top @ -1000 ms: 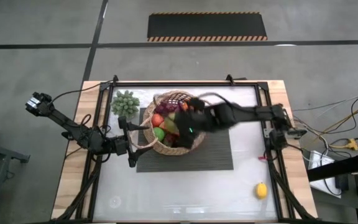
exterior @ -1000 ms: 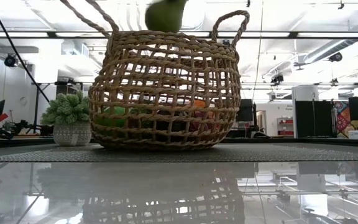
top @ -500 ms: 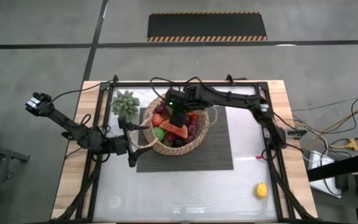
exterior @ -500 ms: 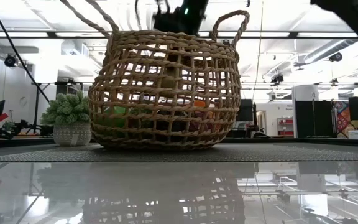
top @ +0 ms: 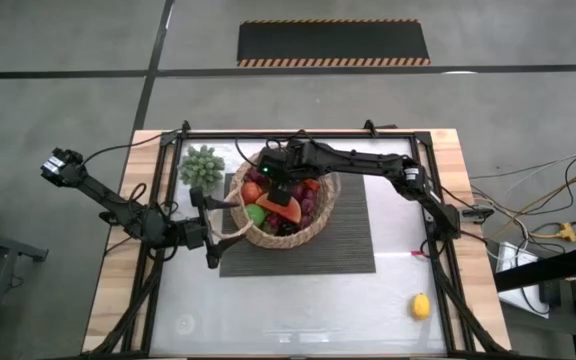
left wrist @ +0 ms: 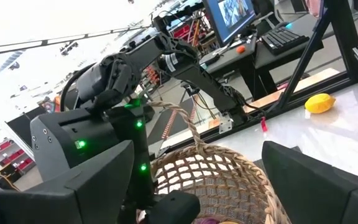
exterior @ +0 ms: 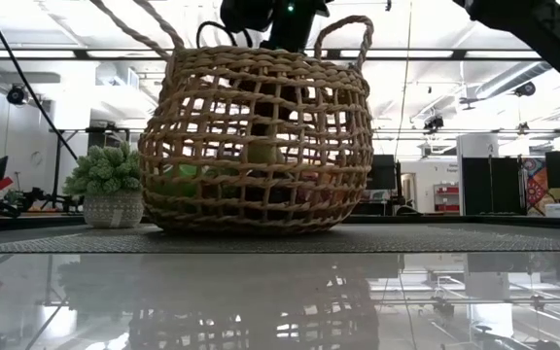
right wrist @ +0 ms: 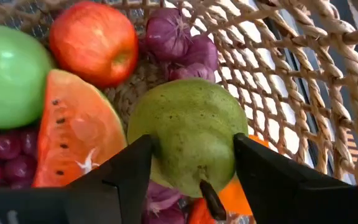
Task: Build produce basket
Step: Put the green pear into the brown basket, then put the yellow lemon into the brown basket
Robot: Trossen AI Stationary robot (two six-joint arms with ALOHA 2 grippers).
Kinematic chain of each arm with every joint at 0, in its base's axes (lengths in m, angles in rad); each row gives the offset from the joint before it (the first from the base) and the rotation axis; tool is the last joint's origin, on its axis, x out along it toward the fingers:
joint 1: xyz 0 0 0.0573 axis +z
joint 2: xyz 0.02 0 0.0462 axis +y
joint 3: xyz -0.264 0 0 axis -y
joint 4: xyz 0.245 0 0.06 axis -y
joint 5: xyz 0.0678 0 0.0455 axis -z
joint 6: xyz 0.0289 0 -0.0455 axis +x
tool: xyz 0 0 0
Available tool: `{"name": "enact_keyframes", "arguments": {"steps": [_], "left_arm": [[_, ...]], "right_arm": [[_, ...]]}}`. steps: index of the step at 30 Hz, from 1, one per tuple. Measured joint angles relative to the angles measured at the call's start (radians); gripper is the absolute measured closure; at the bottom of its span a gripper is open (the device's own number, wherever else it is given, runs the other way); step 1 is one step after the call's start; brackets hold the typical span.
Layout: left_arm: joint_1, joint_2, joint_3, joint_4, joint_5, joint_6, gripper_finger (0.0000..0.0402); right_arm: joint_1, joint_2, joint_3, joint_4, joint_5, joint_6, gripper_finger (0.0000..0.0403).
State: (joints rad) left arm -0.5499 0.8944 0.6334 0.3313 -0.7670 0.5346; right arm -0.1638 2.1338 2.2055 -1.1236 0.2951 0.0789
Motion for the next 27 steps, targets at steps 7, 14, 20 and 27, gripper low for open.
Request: {"name": "enact_keyframes", "arguments": {"steps": [7,14,20,27], "left_arm": [[0.0,0.0,0.001,0.0,0.0,0.001,0.0065],[0.0,0.0,0.001,0.0,0.0,0.003,0.0065],[0.0,0.0,0.002,0.0,0.0,0.003,0.0065],[0.0,0.0,0.002,0.001,0.0,0.002,0.0065]], "right_arm": [[0.0,-0.017,-0.002,0.038,-0.009,-0.013,0.0151],[0.0,-0.022,-0.002,0.038,-0.01,-0.012,0.0137],[0.017,-0.063,-0.003,0.036,-0.011,0.001,0.0142],[0.09,-0.154,-0.003,0.013,-0.017,0.009,0.0158]]}}
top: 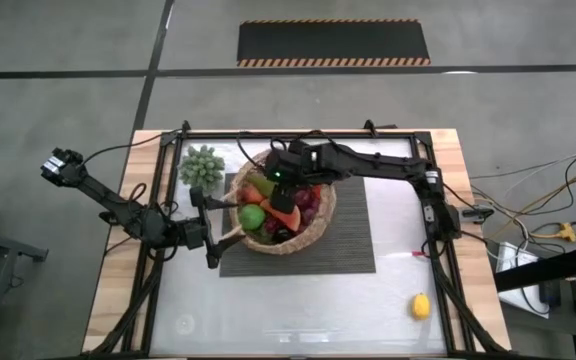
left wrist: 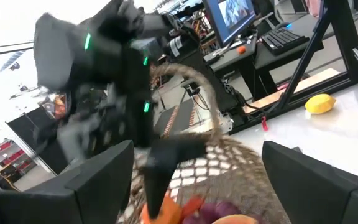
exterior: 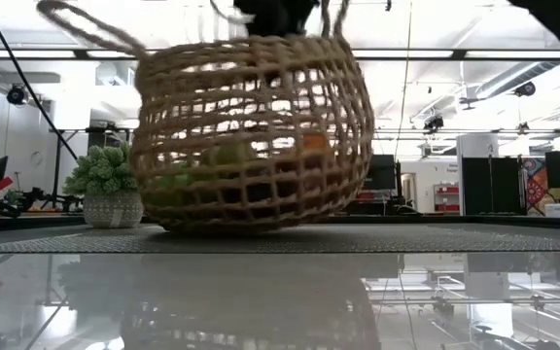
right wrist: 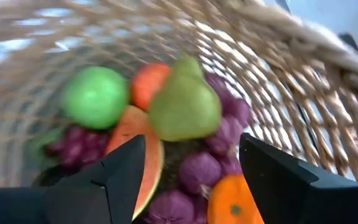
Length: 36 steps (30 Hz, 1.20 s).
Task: Build produce basket
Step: Put the yellow lemon into the brown basket
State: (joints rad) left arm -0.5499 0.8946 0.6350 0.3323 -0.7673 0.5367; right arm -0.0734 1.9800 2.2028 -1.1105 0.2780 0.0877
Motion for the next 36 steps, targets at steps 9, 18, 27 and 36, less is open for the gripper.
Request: {"name": "enact_keyframes", "arguments": {"steps": [9,18,27,36], "left_arm": [[0.0,0.001,0.001,0.019,0.0,-0.005,0.0065],[0.0,0.001,0.001,0.026,0.0,-0.006,0.0065],[0.0,0.001,0.0,0.078,0.015,-0.008,0.0065],[-0.001,0.049,0.007,0.176,0.17,-0.006,0.0065]], "right_arm": [[0.112,-0.1,0.0,-0.014,0.024,0.044,0.0176],[0.193,-0.138,0.0,-0.04,0.037,0.061,0.0177],[0.39,-0.274,0.0,-0.174,0.038,0.331,0.0177],[0.692,-0.279,-0.063,-0.422,0.12,0.716,0.0177]]}}
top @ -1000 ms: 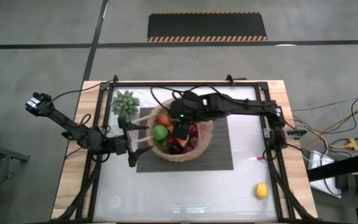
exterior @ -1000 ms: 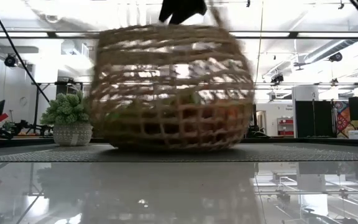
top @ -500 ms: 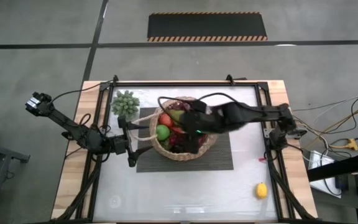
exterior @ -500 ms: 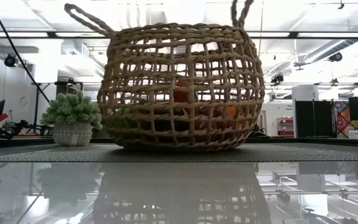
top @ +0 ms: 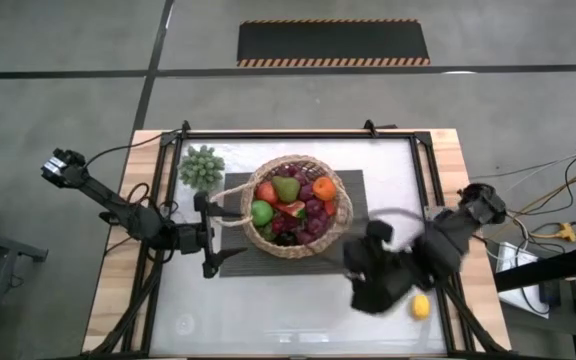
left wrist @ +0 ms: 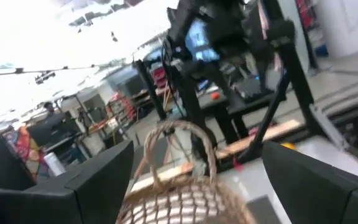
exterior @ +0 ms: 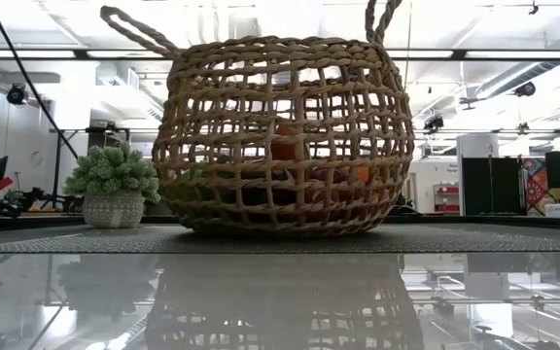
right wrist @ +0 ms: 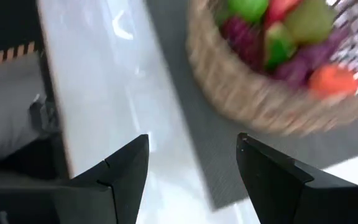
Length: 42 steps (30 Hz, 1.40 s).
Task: Build produce basket
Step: Put the yellow lemon into the brown basket
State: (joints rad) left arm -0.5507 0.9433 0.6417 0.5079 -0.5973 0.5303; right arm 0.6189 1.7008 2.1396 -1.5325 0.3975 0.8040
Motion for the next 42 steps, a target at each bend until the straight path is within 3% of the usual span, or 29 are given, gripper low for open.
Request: {"name": "enact_keyframes", "arguments": {"steps": [7,14,22,28,34,42], "left_arm": [[0.0,0.045,0.025,0.092,0.03,0.002,0.0065],[0.001,0.05,0.023,0.133,0.03,0.031,0.0065],[0.001,0.051,0.023,0.137,0.029,0.032,0.0065],[0.001,0.05,0.009,0.135,0.027,0.033,0.0065],[0.001,0.048,0.004,0.133,0.02,0.049,0.0065],[0.001,0.048,0.002,0.132,0.02,0.061,0.0065]], "right_arm": [[0.171,-0.011,-0.169,0.005,-0.123,0.411,0.0182],[0.309,-0.032,-0.366,0.052,-0.24,0.888,0.0216],[0.356,-0.069,-0.632,0.02,-0.408,1.368,0.0222],[0.347,-0.075,-0.802,0.109,-0.592,1.409,0.017],[0.344,-0.082,-0.904,0.318,-0.609,1.441,0.0125],[0.345,-0.082,-0.987,0.381,-0.667,1.513,0.0121]]}}
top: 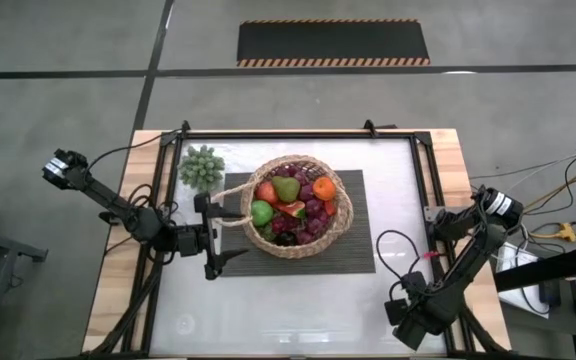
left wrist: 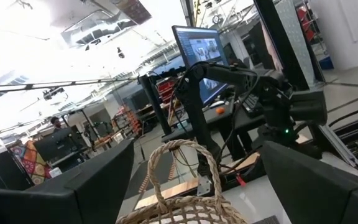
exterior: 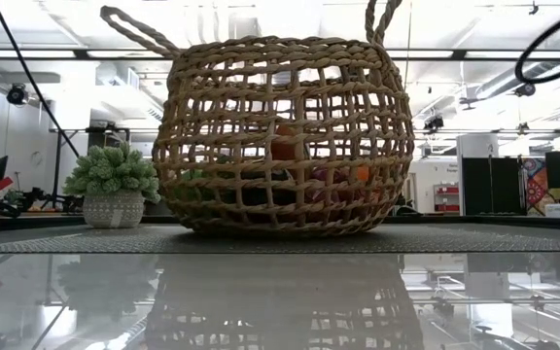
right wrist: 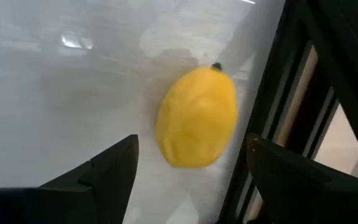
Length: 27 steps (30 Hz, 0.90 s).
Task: Build produce basket
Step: Put the yellow lemon into the brown basket
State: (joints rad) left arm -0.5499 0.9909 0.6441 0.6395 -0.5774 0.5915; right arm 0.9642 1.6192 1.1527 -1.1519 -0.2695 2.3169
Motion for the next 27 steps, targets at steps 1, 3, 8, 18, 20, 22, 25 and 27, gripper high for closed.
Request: {"name": "enact_keyframes", "arguments": {"steps": [1,3,8,18,20,22,25,27], "left_arm": [[0.0,0.0,0.0,0.0,0.0,0.0,0.0065],[0.0,0.0,0.0,0.0,0.0,0.003,0.0065],[0.0,0.0,-0.002,0.0,-0.003,0.029,0.0065],[0.0,0.0,-0.004,0.0,-0.004,0.045,0.0065],[0.0,0.0,-0.004,0.0,-0.004,0.045,0.0065],[0.0,-0.001,-0.004,0.0,-0.004,0.045,0.0065],[0.0,-0.001,-0.005,0.0,-0.004,0.045,0.0065],[0.0,-0.001,-0.005,0.0,-0.004,0.047,0.0065]], "right_arm": [[0.0,0.0,-0.01,0.011,0.0,0.0,0.0121],[0.0,0.0,-0.032,0.05,0.0,0.001,0.012],[0.0,-0.001,-0.096,0.157,-0.019,0.013,0.0122],[-0.001,-0.004,-0.127,0.165,-0.023,0.002,0.0162],[-0.001,-0.004,-0.127,0.163,-0.02,0.002,0.017],[-0.001,-0.005,-0.124,0.161,-0.015,0.001,0.0169],[0.0,-0.004,-0.112,0.157,0.003,-0.02,0.015],[0.001,-0.003,-0.102,0.151,0.031,-0.054,0.0133]]}}
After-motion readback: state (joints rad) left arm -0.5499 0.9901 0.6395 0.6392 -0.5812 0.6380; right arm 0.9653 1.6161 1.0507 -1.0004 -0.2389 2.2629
